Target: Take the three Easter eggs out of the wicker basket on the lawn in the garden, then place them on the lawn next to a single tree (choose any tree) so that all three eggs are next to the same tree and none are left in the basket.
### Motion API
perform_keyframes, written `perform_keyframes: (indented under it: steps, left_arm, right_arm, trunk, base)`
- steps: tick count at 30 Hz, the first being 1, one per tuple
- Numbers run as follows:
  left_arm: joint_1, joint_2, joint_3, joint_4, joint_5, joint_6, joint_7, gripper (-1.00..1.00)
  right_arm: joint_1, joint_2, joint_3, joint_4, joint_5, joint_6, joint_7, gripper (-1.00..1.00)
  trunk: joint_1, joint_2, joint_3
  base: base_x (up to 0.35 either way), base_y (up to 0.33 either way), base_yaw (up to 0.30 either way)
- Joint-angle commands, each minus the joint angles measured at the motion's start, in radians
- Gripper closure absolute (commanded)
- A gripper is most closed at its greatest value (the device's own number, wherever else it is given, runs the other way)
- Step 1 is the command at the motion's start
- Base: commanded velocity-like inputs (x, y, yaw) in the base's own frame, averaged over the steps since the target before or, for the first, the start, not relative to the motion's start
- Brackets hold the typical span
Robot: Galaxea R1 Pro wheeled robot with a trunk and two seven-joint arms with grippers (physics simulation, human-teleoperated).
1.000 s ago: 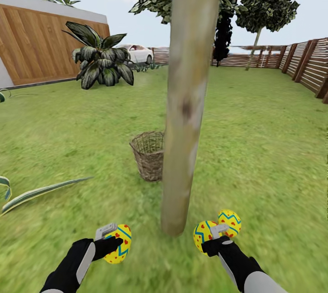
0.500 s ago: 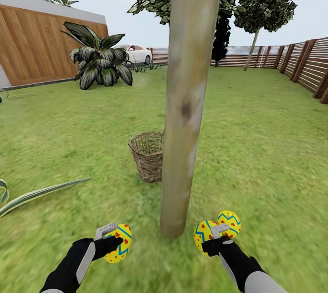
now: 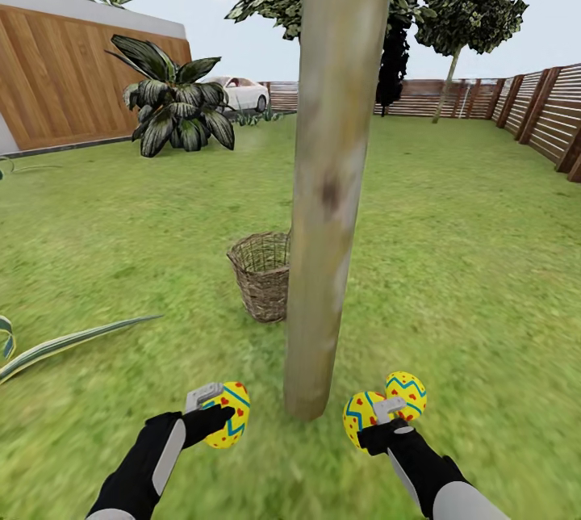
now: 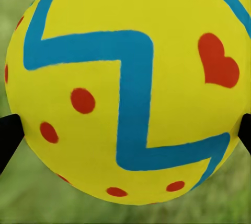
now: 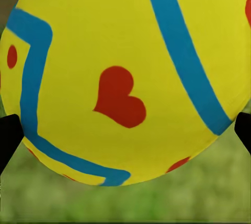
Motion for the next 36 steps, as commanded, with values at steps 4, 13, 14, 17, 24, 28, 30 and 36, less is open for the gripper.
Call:
perform_keyframes:
  steps: [4,13,14,17,24,28,30,36]
  left_arm:
    - [0.000,-0.005,0.005,-0.001,-0.002,0.006,-0.007,1.00]
    - [0.000,-0.006,0.005,0.000,-0.001,0.006,-0.007,1.00]
    - [0.000,-0.005,0.005,0.000,0.000,0.006,-0.007,1.00]
    - [0.000,-0.002,0.005,0.000,0.001,0.007,-0.007,1.00]
    - [0.000,-0.004,0.005,0.000,0.000,0.007,-0.007,1.00]
    - [0.000,-0.005,0.005,0.000,-0.001,0.007,-0.007,1.00]
    - [0.000,-0.005,0.005,0.000,0.000,0.007,-0.007,1.00]
    - [0.000,-0.005,0.005,0.000,0.000,0.007,-0.007,1.00]
  right_arm:
    - [0.000,0.000,-0.008,-0.002,0.010,0.005,0.004,1.00]
    - [0.000,-0.003,-0.011,-0.004,0.009,0.005,0.004,1.00]
    - [0.000,-0.007,-0.011,-0.004,0.009,0.003,0.010,1.00]
    - [0.000,-0.013,-0.013,-0.003,0.008,0.002,0.015,1.00]
    - [0.000,-0.014,-0.013,-0.003,0.007,0.005,0.008,1.00]
    - [0.000,-0.014,-0.012,-0.003,0.007,0.003,0.007,1.00]
    - [0.000,-0.014,-0.012,-0.002,0.007,0.004,0.007,1.00]
    - [0.000,-0.012,-0.012,0.003,0.008,0.004,0.007,1.00]
  trunk:
    - [0.000,0.000,-0.001]
    - [0.001,-0.001,-0.009]
    - [0.001,-0.001,-0.009]
    - [0.001,-0.001,-0.009]
    - [0.002,-0.002,-0.020]
    - [0.004,-0.003,-0.036]
    - [0.005,-0.003,-0.044]
    - [0.007,-0.004,-0.067]
  base:
    - [0.000,0.000,0.000]
    - [0.000,0.000,0.000]
    - [0.000,0.000,0.000]
    - [0.000,0.000,0.000]
    - [0.000,0.000,0.000]
    - [0.000,0.000,0.000]
    - [0.000,0.000,0.000]
    - [0.000,0.000,0.000]
